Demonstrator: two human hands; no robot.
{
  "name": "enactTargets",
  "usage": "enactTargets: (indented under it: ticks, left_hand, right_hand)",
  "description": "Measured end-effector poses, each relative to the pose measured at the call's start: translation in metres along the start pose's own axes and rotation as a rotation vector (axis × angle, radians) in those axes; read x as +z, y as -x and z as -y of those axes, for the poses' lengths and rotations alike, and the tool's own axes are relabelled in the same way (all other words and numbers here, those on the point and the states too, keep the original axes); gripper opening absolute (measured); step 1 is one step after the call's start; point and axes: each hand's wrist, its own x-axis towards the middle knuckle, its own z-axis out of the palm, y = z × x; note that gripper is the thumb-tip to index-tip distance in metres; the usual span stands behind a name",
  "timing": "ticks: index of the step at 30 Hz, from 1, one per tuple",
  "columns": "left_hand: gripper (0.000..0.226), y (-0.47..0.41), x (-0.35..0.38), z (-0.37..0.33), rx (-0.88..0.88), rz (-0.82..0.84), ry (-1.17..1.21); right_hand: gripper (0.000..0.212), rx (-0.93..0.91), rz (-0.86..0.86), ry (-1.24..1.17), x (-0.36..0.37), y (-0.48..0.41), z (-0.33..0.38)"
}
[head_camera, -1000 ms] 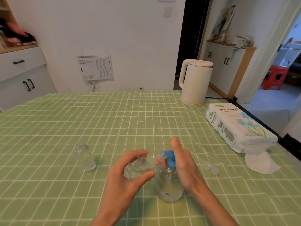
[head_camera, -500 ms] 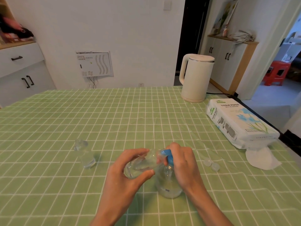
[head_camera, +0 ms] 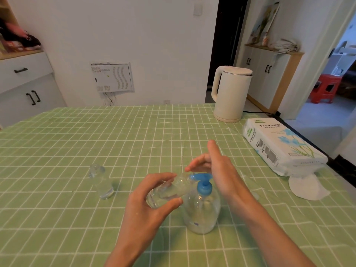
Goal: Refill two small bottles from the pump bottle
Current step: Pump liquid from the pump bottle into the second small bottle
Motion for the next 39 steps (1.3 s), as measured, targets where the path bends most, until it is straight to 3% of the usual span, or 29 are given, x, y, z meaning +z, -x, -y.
enactTargets:
  ticks: [4, 11, 18, 27, 32, 39]
  left_hand:
    - [0.049, 0.001, 0.0, -0.001, -0.002, -0.002, 0.001]
    - [0.049, 0.001, -0.001, -0.001, 0.003, 0.003, 0.009]
    - [0.052, 0.004, 0.0, 0.001, 0.009, 0.004, -0.017]
    - [0.047, 0.004, -0.001, 0.0, -0.007, -0.002, 0.026]
    - [0.048, 0.002, -0.001, -0.003, 0.003, -0.005, 0.02]
    - [0.047, 0.002, 0.0, 0.0, 0.007, 0.001, 0.018]
  right_hand:
    - [0.081, -0.041, -0.082, 0.168, 0.004, -0.019, 0.02]
    - [0.051, -0.017, 0.02, 0.418, 0.011, -0.027, 0.013]
    - [0.05, 0.051, 0.032, 0.414, 0.015, -0.029, 0.004]
    - [0.055, 0.024, 0.039, 0.202, 0.012, -0.026, 0.015]
    - [0.059, -0.031, 0.016, 0.263, 0.012, -0.025, 0.023]
    - [0.043, -0.055, -0.062, 0.39, 0.013, -0.023, 0.017]
